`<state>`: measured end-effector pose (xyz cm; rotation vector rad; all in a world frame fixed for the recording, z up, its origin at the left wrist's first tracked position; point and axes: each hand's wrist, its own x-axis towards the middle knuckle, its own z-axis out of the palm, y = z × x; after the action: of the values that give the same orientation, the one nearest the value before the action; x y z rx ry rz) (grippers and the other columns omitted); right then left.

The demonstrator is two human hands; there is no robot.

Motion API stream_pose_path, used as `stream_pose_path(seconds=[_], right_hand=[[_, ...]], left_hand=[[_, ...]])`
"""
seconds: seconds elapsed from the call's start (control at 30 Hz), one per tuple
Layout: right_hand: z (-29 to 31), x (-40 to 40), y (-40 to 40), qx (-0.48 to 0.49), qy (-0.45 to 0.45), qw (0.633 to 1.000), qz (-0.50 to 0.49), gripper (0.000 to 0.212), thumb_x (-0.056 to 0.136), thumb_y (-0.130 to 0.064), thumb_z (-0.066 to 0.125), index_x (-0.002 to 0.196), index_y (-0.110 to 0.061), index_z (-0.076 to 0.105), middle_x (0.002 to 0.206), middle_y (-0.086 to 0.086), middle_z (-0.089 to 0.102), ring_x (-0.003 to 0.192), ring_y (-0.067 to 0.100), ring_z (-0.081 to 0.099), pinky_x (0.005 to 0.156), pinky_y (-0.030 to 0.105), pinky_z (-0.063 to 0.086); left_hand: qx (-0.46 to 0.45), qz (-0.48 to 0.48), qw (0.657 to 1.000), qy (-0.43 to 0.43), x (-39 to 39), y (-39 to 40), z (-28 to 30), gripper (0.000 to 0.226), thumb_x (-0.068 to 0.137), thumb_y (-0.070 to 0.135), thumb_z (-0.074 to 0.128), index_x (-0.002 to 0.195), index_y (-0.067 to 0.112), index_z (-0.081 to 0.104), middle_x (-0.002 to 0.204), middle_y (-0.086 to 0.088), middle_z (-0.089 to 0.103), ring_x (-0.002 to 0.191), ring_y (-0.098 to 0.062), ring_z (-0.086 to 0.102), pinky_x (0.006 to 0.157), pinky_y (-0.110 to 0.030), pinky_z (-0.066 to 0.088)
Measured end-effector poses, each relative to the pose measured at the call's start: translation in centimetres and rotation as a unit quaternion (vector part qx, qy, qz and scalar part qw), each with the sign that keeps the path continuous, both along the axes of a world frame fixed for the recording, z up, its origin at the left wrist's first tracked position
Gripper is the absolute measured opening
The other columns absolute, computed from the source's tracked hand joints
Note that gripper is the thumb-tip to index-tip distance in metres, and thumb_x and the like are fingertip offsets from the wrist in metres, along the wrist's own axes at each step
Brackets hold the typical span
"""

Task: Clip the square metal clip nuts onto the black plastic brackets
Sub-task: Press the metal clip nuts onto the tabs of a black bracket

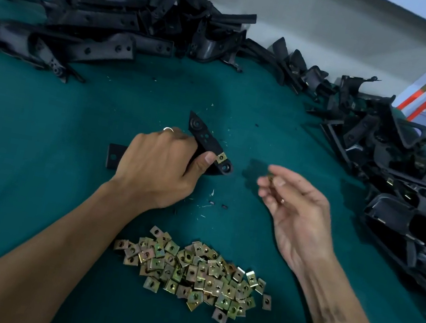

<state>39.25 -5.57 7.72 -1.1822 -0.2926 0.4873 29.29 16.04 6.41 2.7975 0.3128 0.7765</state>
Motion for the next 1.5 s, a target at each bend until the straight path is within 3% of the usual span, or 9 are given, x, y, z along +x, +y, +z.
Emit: stream_pose_path(seconds=[0.13,0.4,0.5,0.63,0.8,1.03,1.2,1.37,1.5], right_hand=[[0.0,1.0,5.3,0.022,0.014,1.000,0.006,0.026,0.072,0.007,0.072,0.096,0.003,0.076,0.091,0.021,0.074,0.081,0.022,0.072,0.074,0.022,0.057],[-0.6,1.7,7.9,0.039,0.012,0.997,0.059,0.019,0.082,0.004,0.066,0.092,-0.005,0.080,0.083,0.012,0.074,0.076,0.016,0.069,0.070,0.021,0.056],[-0.6,1.2,8.2,0.031,-0.003,0.996,0.081,0.016,0.079,-0.001,0.075,0.094,-0.007,0.078,0.079,0.008,0.072,0.070,0.013,0.067,0.061,0.024,0.055],[-0.6,0.0,9.2,0.040,0.001,0.999,0.035,0.015,0.072,-0.004,0.084,0.082,-0.011,0.077,0.081,0.007,0.073,0.078,0.017,0.068,0.080,0.032,0.057],[-0.6,-0.7,9.3,0.060,0.005,0.998,-0.019,0.009,0.076,-0.002,0.080,0.082,-0.008,0.077,0.084,0.010,0.076,0.081,0.020,0.071,0.085,0.038,0.056],[-0.4,-1.3,9.6,0.048,-0.031,0.998,-0.016,0.022,0.083,0.005,0.075,0.074,-0.015,0.075,0.081,0.005,0.074,0.081,0.016,0.069,0.088,0.040,0.051],[-0.3,-1.1,9.5,0.019,-0.092,0.995,-0.012,0.024,0.078,-0.004,0.075,0.064,-0.023,0.074,0.076,-0.001,0.072,0.074,0.012,0.064,0.070,0.031,0.051],[-0.4,-0.7,9.4,0.014,-0.109,0.993,0.032,0.024,0.077,-0.003,0.071,0.065,-0.022,0.067,0.083,0.014,0.065,0.084,0.030,0.057,0.082,0.049,0.044],[-0.7,-1.0,9.2,0.016,-0.170,0.985,0.028,0.019,0.077,-0.012,0.070,0.066,-0.024,0.060,0.083,0.003,0.067,0.081,0.022,0.058,0.074,0.045,0.045]], left_hand=[[-0.012,-0.002,1.000,-0.023,-0.2,0.0,0.3,0.045,0.102,0.045,0.022,0.067,0.020,0.036,0.067,-0.002,0.049,0.059,-0.030,0.050,0.049,-0.031,0.031],[0.006,-0.023,1.000,-0.005,0.0,0.0,0.2,0.046,0.103,0.044,0.021,0.067,0.019,0.036,0.066,-0.003,0.054,0.072,-0.029,0.054,0.048,-0.032,0.029],[0.012,-0.029,1.000,-0.003,0.1,-0.1,0.1,0.046,0.103,0.044,0.022,0.067,0.019,0.038,0.067,-0.002,0.053,0.073,-0.029,0.054,0.050,-0.032,0.025],[0.007,-0.029,1.000,-0.008,0.1,-0.1,0.2,0.046,0.103,0.044,0.023,0.068,0.019,0.037,0.066,0.000,0.051,0.071,-0.029,0.053,0.050,-0.031,0.026],[0.010,-0.024,1.000,-0.006,0.1,-0.1,0.2,0.045,0.104,0.045,0.023,0.069,0.020,0.037,0.067,0.001,0.051,0.071,-0.028,0.054,0.050,-0.032,0.029],[0.011,-0.035,0.999,-0.007,0.0,0.0,0.2,0.046,0.103,0.046,0.024,0.069,0.018,0.039,0.068,0.001,0.051,0.072,-0.028,0.055,0.051,-0.031,0.026],[0.001,-0.056,0.998,-0.015,-0.1,0.1,0.2,0.040,0.103,0.043,0.027,0.070,0.021,0.034,0.071,-0.001,0.060,0.075,-0.030,0.057,0.052,-0.031,0.025],[0.009,-0.060,0.998,-0.010,-0.2,0.1,0.3,0.040,0.101,0.040,0.029,0.072,0.019,0.047,0.076,-0.001,0.065,0.078,-0.029,0.059,0.055,-0.030,0.025],[0.008,-0.058,0.998,-0.013,-0.3,0.1,0.4,0.040,0.099,0.041,0.032,0.071,0.017,0.050,0.073,-0.003,0.063,0.069,-0.029,0.056,0.052,-0.029,0.027]])
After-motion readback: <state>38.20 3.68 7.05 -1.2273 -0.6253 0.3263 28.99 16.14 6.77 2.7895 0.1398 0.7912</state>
